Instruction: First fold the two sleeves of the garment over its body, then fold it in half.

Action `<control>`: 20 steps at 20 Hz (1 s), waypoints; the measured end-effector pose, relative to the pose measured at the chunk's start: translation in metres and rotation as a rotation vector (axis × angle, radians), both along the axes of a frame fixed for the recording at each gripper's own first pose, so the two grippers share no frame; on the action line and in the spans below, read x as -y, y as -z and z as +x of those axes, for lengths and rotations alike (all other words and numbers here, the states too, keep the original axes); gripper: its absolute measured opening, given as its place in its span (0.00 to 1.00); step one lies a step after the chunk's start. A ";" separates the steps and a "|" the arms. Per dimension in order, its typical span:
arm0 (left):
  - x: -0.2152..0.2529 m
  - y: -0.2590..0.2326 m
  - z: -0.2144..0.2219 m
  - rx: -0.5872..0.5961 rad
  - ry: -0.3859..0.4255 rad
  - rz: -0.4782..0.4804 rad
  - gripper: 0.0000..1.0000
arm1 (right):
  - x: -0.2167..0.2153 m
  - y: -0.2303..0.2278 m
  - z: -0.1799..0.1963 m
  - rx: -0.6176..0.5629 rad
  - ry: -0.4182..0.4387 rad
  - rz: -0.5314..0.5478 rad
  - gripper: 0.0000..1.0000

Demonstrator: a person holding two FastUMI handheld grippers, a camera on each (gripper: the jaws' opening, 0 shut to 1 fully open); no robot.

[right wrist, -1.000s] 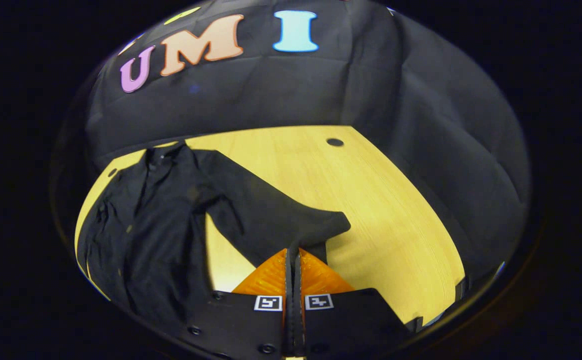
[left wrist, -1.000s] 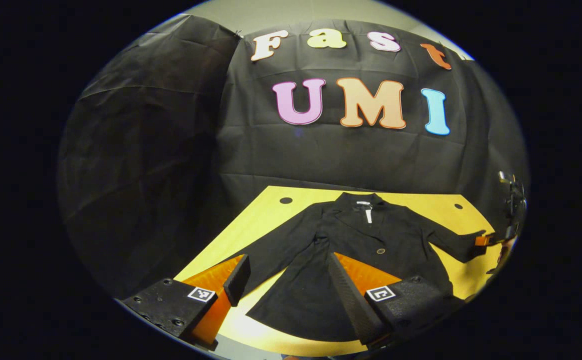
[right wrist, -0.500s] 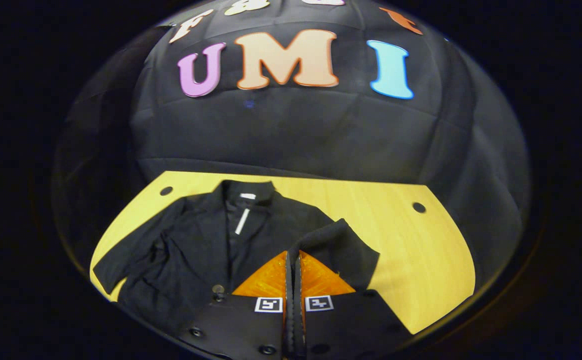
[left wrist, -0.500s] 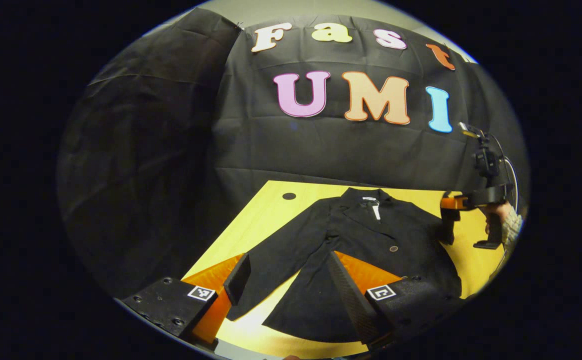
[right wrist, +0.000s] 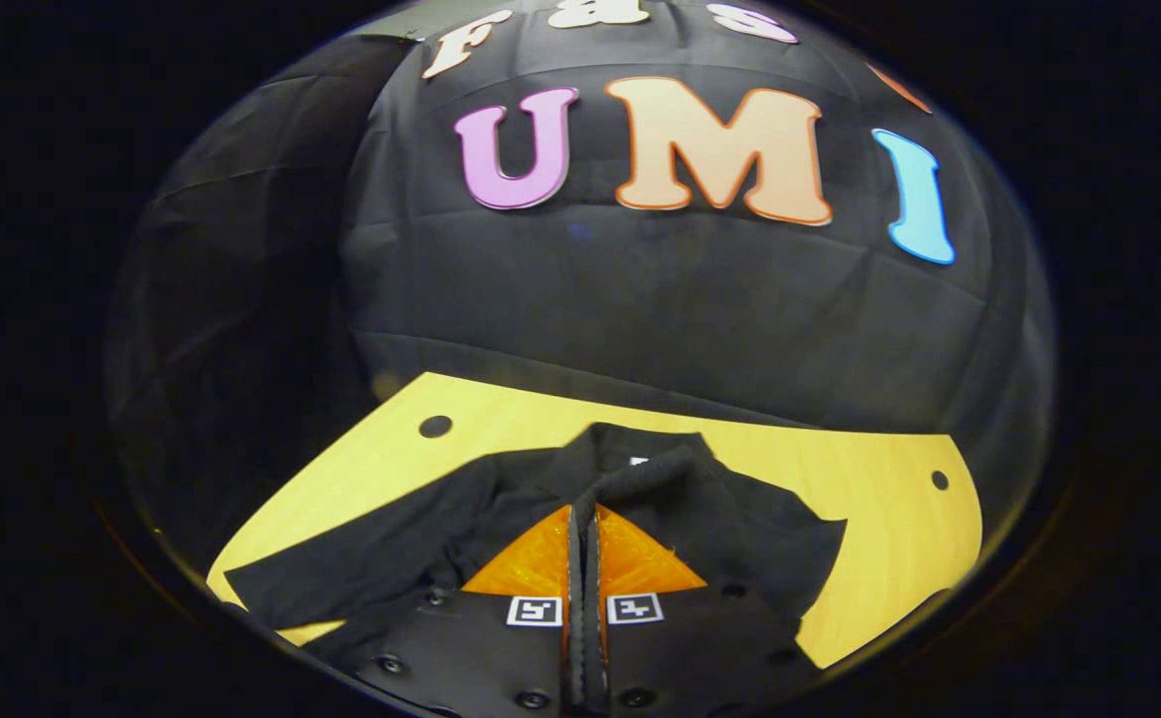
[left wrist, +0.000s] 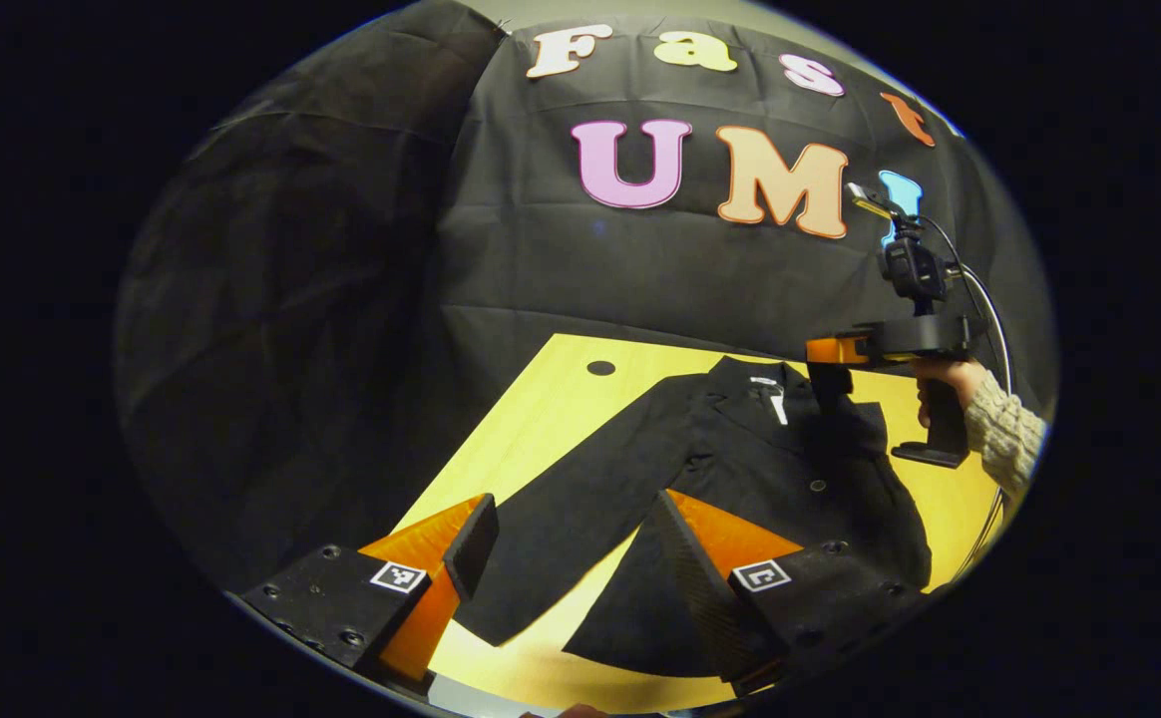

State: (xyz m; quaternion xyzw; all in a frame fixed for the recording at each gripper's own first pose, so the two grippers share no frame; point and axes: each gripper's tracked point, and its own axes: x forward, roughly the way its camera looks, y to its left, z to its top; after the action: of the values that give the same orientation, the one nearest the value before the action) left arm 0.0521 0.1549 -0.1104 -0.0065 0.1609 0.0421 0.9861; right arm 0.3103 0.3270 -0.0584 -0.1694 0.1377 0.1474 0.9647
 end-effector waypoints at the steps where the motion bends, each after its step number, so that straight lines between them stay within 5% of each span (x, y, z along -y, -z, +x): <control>1: -0.005 0.003 0.000 -0.013 -0.001 -0.007 0.96 | -0.013 0.006 0.003 0.000 -0.013 -0.015 0.02; 8: -0.030 0.028 0.010 -0.080 -0.007 -0.063 0.96 | -0.080 0.071 0.024 -0.081 -0.060 -0.065 0.02; 16: -0.053 0.052 0.009 -0.136 -0.031 -0.059 0.96 | -0.094 0.140 0.047 -0.243 -0.076 -0.051 0.07; 20: -0.064 0.066 0.001 -0.164 -0.071 -0.085 0.96 | -0.100 0.148 0.059 -0.278 -0.036 0.021 0.43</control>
State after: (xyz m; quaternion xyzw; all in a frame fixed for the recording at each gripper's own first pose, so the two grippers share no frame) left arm 0.0530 0.2186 -0.1768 -0.0508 0.2422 0.0706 0.9663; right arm 0.3694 0.4272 -0.2063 -0.1397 0.2654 0.1882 0.9352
